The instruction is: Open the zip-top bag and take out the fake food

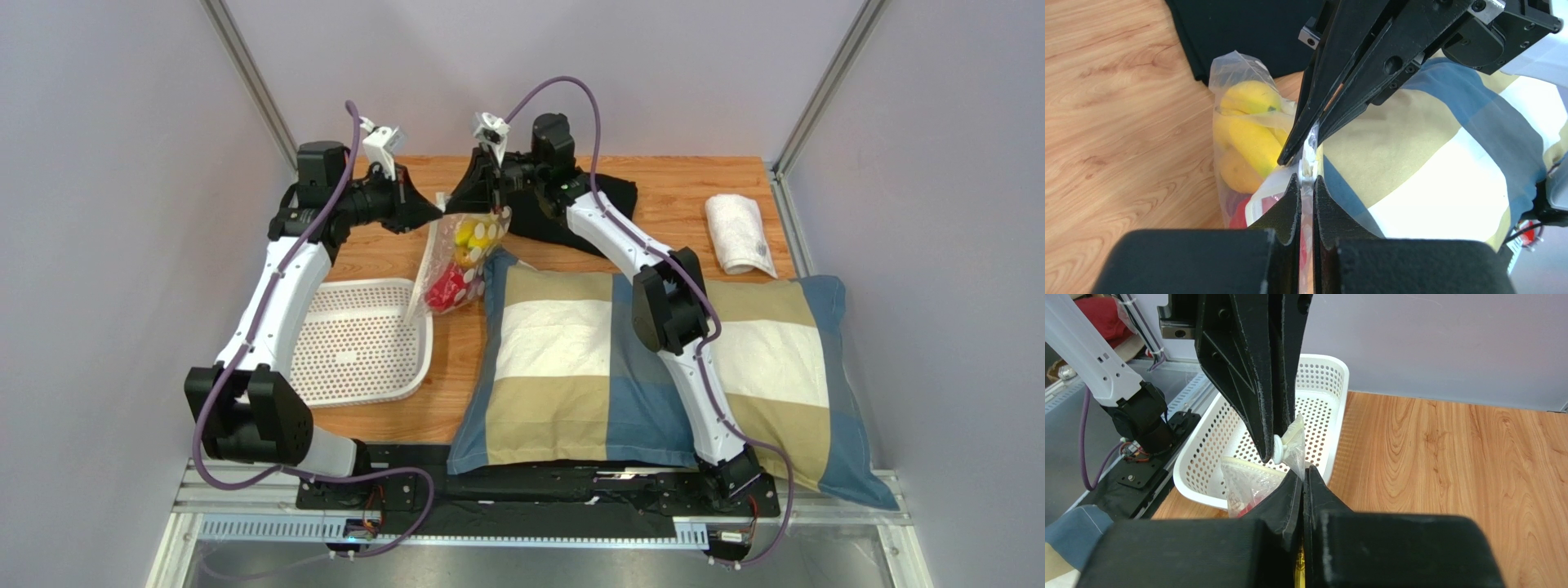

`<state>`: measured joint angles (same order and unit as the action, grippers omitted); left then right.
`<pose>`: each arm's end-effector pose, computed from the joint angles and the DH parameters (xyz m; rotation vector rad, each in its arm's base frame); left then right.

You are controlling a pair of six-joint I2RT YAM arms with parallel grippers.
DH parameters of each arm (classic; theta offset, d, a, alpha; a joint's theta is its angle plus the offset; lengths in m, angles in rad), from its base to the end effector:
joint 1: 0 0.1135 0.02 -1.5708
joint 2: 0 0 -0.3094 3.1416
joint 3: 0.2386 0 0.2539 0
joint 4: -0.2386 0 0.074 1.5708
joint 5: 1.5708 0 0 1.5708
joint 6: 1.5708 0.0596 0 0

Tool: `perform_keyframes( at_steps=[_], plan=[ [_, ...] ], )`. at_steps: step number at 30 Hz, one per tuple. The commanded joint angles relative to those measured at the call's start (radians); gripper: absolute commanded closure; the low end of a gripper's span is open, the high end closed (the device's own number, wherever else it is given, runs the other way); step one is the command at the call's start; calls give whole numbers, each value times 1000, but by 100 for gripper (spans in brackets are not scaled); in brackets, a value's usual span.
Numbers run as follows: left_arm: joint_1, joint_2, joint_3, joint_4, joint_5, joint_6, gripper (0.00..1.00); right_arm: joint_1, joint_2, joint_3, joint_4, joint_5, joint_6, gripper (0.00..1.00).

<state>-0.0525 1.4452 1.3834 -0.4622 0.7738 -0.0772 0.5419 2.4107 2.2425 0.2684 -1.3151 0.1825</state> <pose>0.3295 -0.0590 0.4068 0.4436 1.9972 -0.8842 0.4777 0.3549 0.3468 -1.3659 1.1147 1.4935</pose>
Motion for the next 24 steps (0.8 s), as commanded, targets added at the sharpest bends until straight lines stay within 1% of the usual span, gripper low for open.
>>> perform_keyframes(
  at_steps=[1, 3, 4, 5, 7, 9, 11, 12, 13, 15, 16, 18, 19, 20, 22, 24],
  plan=[
    [22, -33, -14, -65, -19, -44, 100, -74, -4, 38, 261, 128, 159, 100],
    [23, -6, 3, -72, -21, -42, 100, -72, 17, 43, 310, 134, 217, 100],
    [22, -3, 0, -49, -25, -52, 100, -71, 18, 29, 398, 137, 289, 100],
    [22, 1, -6, -29, -21, -58, 100, -69, 13, 19, 438, 139, 325, 100],
    [22, 33, 20, 6, 2, -67, 100, -66, 5, 8, 440, 125, 341, 100],
    [22, 84, 109, -6, 18, -75, 100, -59, -13, 0, 375, 116, 302, 100],
    [22, 104, 155, -7, 53, -79, 100, -54, -15, -3, 368, 111, 272, 100],
    [23, 106, 158, 3, 70, -84, 100, -56, -12, 0, 377, 111, 275, 100],
    [23, 104, 157, 48, 112, -105, 98, -56, -9, 3, 379, 108, 278, 100],
    [28, 104, 157, 88, 146, -121, 88, -56, -4, 14, 384, 96, 288, 100],
    [28, 106, 155, 143, 159, -156, 72, -56, -4, 12, 385, 91, 290, 100],
    [34, 138, 177, 177, 170, -183, 63, -56, -7, 2, 388, 73, 288, 100],
    [36, 155, 192, 183, 185, -200, 54, -54, -10, -4, 390, 73, 287, 100],
    [42, 173, 224, 186, 199, -211, 42, -54, -12, -9, 391, 70, 288, 100],
    [46, 227, 249, 221, 250, -261, 41, -54, -10, -20, 402, 63, 299, 100],
    [46, 260, 267, 246, 257, -294, 39, -54, -12, -24, 411, 63, 311, 100]
  ],
)
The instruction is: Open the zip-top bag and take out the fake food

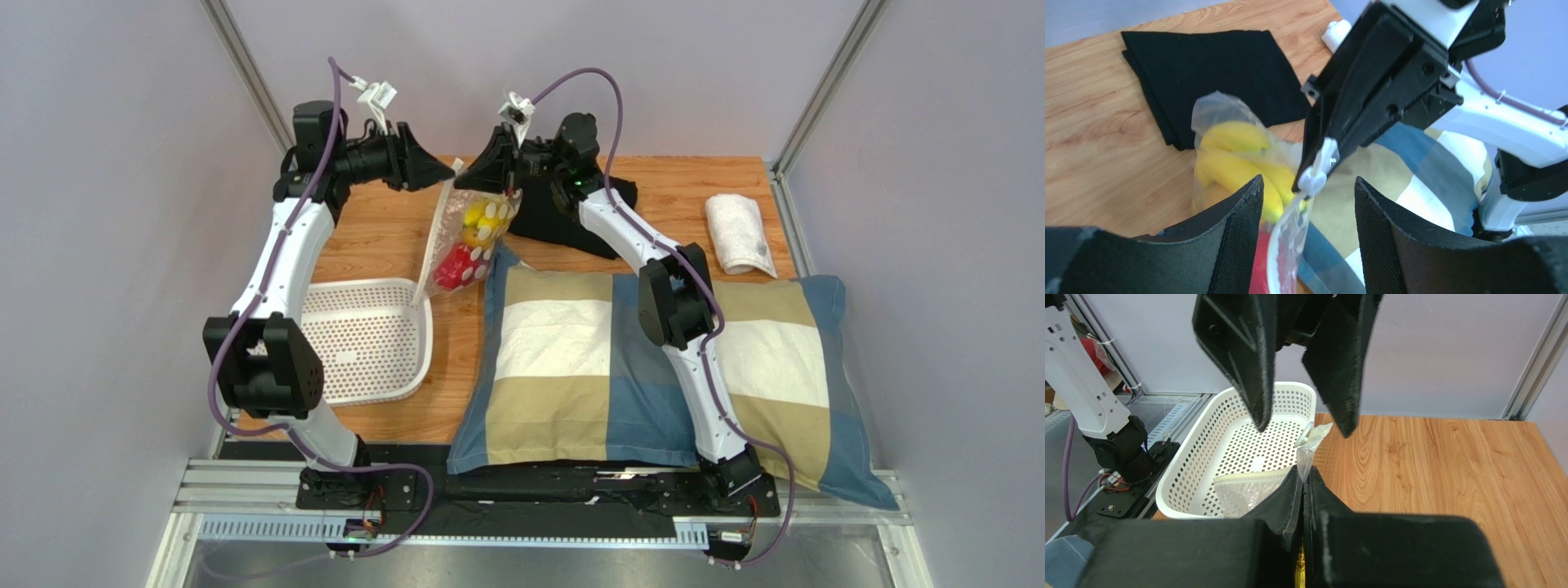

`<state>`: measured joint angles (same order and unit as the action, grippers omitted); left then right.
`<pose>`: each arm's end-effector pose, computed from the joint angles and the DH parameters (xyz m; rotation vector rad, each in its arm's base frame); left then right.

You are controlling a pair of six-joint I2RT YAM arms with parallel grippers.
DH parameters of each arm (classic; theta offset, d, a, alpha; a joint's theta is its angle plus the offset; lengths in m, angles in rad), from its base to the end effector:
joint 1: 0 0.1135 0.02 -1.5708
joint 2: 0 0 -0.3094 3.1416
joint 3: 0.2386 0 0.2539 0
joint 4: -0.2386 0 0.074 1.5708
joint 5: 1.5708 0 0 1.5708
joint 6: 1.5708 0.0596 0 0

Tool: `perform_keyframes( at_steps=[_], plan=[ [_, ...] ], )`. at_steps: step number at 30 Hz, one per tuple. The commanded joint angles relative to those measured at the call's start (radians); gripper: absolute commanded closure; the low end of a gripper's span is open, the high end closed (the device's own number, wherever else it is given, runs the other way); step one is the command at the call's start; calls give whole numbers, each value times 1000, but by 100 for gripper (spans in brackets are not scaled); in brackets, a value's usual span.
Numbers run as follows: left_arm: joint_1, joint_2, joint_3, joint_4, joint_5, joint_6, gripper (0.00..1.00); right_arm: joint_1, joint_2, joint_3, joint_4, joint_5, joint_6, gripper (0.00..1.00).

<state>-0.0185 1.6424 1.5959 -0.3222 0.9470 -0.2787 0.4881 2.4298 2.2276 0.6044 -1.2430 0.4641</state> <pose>0.3919 -0.0556 0.4314 0.3982 1.8890 -1.1079 0.4980 0.3283 0.3613 -1.2110 1.0917 1.4706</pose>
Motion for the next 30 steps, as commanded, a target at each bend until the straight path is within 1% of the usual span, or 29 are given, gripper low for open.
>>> perform_keyframes(
  at_steps=[1, 5, 6, 7, 9, 11, 13, 15, 16, 19, 21, 24, 26, 30],
  plan=[
    [34, 71, 61, 120, 101, -114, 39, 0, -32, -13, 78, -9, 30, 100],
    [34, 102, 84, 127, 130, -132, 41, 3, -35, -11, 78, -6, 31, 100],
    [37, 105, 82, 133, 137, -135, 47, 1, -35, -11, 77, -6, 31, 100],
    [35, 103, 79, 138, 156, -137, 51, 3, -35, -10, 78, -4, 31, 100],
    [37, 102, 62, 172, 174, -155, 53, 4, -34, -9, 78, -6, 33, 100],
    [34, 102, 32, 228, 222, -186, 53, 4, -35, -11, 78, -9, 36, 100],
    [35, 102, 4, 377, 272, -279, 47, 6, -35, -13, 78, -10, 36, 100],
    [35, 112, -25, 508, 298, -379, 44, 7, -34, -11, 77, -6, 36, 100],
    [35, 120, -27, 526, 311, -398, 44, 7, -34, -10, 77, -6, 34, 100],
    [35, 132, -14, 509, 315, -396, 52, 6, -34, -3, 74, -3, 33, 100],
    [35, 129, -10, 476, 317, -373, 54, 7, -35, -3, 69, -4, 33, 100],
    [34, 128, 15, 382, 314, -308, 53, 9, -35, 0, 67, -3, 33, 100],
    [32, 129, 28, 351, 312, -284, 52, 9, -34, 1, 67, -3, 33, 100],
    [26, 139, 39, 250, 303, -215, 46, 17, -31, 7, 64, -3, 31, 100]
  ],
)
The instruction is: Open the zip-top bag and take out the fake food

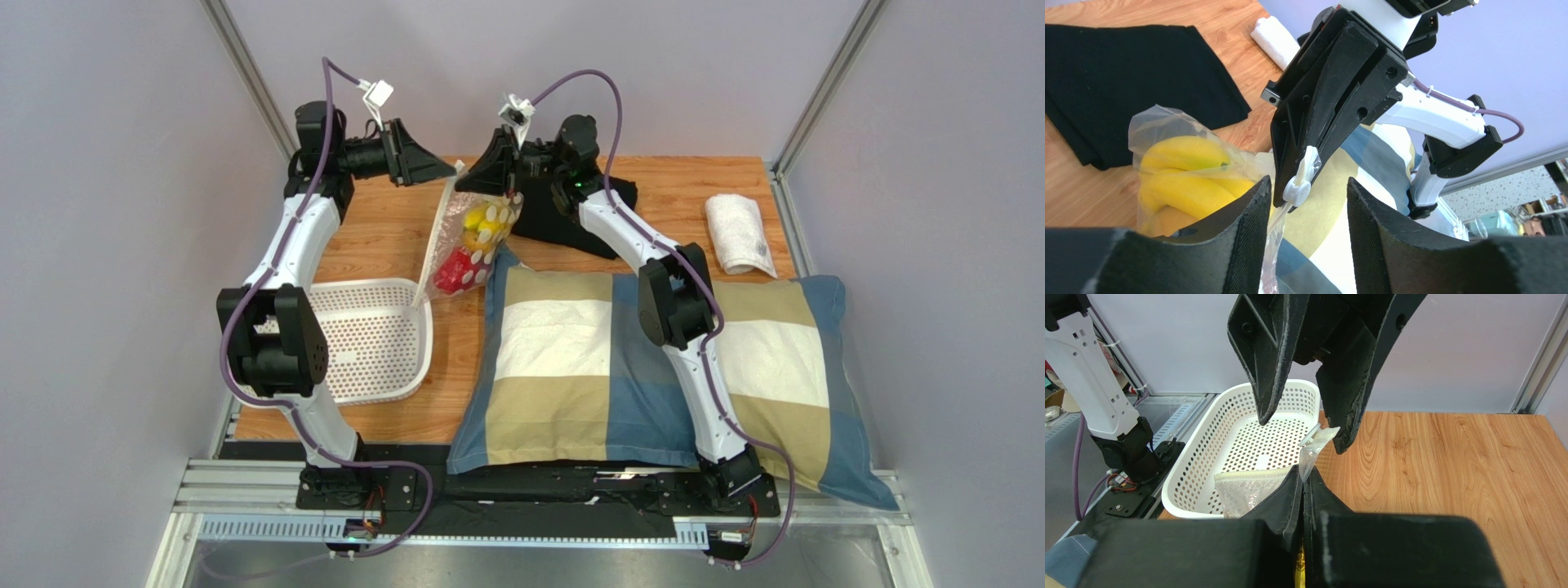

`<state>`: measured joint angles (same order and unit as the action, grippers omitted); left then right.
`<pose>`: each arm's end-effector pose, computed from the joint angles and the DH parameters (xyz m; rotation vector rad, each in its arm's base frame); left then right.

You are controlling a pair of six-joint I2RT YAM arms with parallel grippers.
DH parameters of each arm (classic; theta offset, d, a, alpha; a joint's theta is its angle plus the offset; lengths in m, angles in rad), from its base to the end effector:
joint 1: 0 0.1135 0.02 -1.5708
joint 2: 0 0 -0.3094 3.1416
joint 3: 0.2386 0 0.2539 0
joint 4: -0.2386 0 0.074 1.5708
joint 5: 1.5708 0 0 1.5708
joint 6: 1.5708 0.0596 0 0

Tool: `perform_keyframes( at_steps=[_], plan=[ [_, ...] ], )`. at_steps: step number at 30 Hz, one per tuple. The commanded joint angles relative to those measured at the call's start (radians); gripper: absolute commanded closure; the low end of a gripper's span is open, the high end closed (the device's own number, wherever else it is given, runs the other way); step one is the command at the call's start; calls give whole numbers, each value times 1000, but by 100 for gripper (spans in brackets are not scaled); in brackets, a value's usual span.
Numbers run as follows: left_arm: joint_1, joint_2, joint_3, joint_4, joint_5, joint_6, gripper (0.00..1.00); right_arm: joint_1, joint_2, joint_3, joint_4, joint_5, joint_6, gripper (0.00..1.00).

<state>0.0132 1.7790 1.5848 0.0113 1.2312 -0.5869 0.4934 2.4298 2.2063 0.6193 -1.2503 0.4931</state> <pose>0.4306 -0.0505 0.4104 0.4282 1.8138 -1.4678 0.4961 0.3310 0.3552 -1.2095 1.1157 1.5028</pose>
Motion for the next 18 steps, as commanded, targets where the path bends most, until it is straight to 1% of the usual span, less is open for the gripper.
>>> perform_keyframes(
  at_steps=[1, 2, 3, 5, 6, 7, 8, 9, 11, 12, 13, 14, 15, 17, 18],
  plan=[
    [-5, 0, 49, -91, 21, 101, 46, 10, -31, 30, 48, 5, -1, 100],
    [-5, 2, 44, -91, 22, 99, 46, 10, -29, 32, 45, 5, -1, 100],
    [-5, 0, 40, -82, 24, 96, 53, 10, -29, 33, 40, 5, -2, 100],
    [-7, -4, 32, -73, 22, 93, 57, 10, -31, 33, 37, 3, -5, 100],
    [-6, -7, 30, -73, 22, 93, 62, 11, -32, 32, 37, -1, -4, 100],
    [-7, -6, 32, -70, 22, 91, 64, 11, -32, 32, 37, -1, -4, 100],
    [-9, -4, 33, -67, 24, 84, 68, 13, -31, 27, 37, -1, -7, 100],
    [-9, -4, 35, -59, 24, 81, 74, 13, -31, 29, 37, -1, -4, 100],
    [-10, -7, 35, -57, 22, 81, 83, 16, -31, 29, 37, 0, -7, 100],
    [-9, -10, 35, -59, 19, 82, 93, 16, -31, 29, 36, -1, -5, 100],
    [-9, -16, 38, -63, 8, 84, 98, 17, -32, 29, 30, -3, -8, 100],
    [-9, -27, 41, -71, -2, 97, 100, 16, -38, 29, 23, -8, -14, 90],
    [-10, -35, 47, -103, -12, 108, 100, 17, -43, 32, -18, -23, -40, 83],
    [-9, -46, 87, -160, -33, 166, 100, 19, -54, 36, -70, -40, -86, 74],
    [-10, -50, 105, -231, -42, 191, 100, 20, -57, 56, -142, -63, -141, 72]
  ],
)
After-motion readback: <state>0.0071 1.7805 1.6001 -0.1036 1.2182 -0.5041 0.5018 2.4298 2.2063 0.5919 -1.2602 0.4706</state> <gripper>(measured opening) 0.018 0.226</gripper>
